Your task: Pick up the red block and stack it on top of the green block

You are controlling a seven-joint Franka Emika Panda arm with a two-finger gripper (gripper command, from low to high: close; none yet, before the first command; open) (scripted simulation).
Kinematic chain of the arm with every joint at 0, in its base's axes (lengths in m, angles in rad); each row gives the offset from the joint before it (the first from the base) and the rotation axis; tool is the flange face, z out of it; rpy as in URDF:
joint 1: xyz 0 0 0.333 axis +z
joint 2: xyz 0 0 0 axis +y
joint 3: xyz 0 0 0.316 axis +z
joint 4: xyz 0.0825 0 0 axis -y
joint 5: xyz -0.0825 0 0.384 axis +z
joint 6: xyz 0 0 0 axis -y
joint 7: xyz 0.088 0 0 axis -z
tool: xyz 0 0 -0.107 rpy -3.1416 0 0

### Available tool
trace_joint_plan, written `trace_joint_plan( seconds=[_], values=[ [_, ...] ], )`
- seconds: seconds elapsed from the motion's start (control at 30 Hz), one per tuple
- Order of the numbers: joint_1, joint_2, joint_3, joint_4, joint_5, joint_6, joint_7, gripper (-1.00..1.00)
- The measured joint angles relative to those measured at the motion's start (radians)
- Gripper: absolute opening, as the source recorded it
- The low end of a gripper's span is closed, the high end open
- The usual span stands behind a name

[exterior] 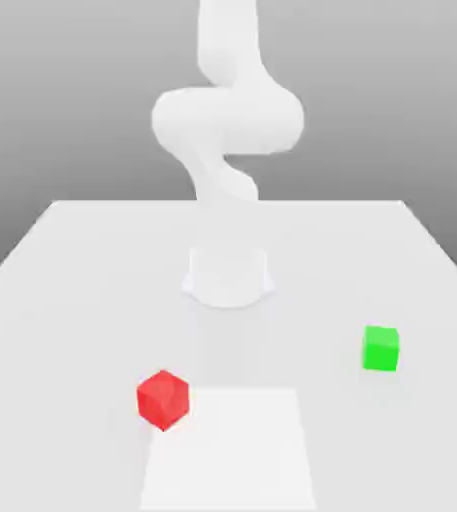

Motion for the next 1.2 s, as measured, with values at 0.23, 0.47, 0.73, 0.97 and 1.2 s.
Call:
trace_joint_plan(
  seconds=[0.23, 0.47, 0.73, 0.97, 1.2],
  values=[
    [-0.097, 0.246, 0.018, -0.182, -0.018, 0.165, 0.157, 0.0],
    [-0.18, 0.506, 0.011, -0.368, -0.025, 0.337, 0.311, 0.0],
    [-0.215, 0.821, -0.007, -0.469, 0.004, 0.572, 0.39, 0.0],
    [-0.214, 0.928, -0.008, -0.455, 0.001, 0.665, 0.393, -1.0],
    [-0.22, 0.816, -0.003, -0.471, 0.003, 0.569, 0.392, -1.0]
  ],
)
